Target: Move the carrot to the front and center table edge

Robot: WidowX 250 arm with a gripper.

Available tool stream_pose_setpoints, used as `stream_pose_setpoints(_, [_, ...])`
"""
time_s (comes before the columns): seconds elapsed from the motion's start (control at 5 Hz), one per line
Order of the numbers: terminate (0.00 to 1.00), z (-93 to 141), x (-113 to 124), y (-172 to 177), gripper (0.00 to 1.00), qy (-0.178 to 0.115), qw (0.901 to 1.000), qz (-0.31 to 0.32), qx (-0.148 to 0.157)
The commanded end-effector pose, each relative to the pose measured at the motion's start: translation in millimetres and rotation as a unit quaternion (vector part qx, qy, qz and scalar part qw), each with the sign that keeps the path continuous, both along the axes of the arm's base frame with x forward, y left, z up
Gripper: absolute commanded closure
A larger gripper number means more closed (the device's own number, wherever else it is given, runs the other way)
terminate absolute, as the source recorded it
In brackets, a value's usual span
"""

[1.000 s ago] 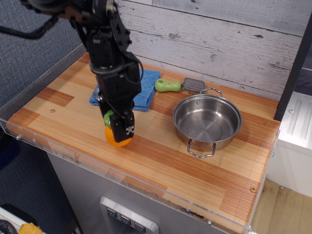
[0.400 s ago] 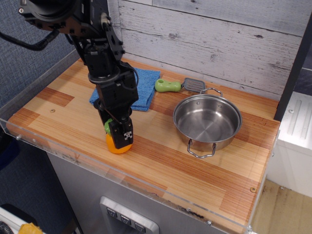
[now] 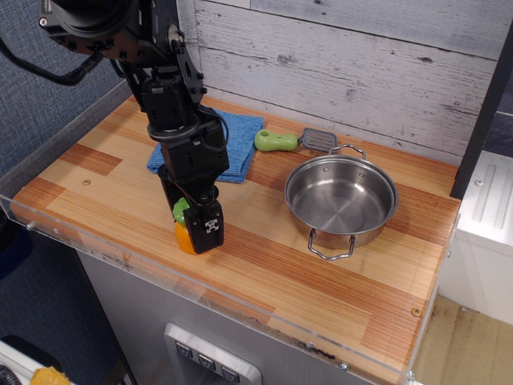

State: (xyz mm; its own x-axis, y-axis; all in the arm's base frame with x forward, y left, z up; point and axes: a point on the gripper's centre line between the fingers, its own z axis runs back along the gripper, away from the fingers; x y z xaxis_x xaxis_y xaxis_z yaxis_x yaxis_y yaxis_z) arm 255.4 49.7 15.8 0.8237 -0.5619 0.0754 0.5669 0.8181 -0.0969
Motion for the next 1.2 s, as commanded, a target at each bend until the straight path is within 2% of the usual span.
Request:
stream_pose_setpoints(0.0, [0.0, 15, 0, 6, 0.0, -0.026, 0.9996, -0.003, 0.007])
stream_pose_setpoints(0.2, [0.0, 31, 1, 5, 0.0, -0.034, 0.9994, -0.005, 0.007])
stream_pose_setpoints(0.4, [0.0, 55, -3, 3, 0.0, -0.054, 0.9979, -0.024, 0.029])
stream_pose_setpoints(0.6, [0.0, 75, -5, 3, 0.0, -0.063, 0.9976, -0.02, 0.023])
stream_pose_setpoints(0.8, [0.0, 100, -12, 8, 0.0, -0.086, 0.9963, -0.002, 0.008])
stream_pose_setpoints(1.0, [0.0, 120, -20, 13, 0.0, -0.118, 0.9926, 0.016, -0.023])
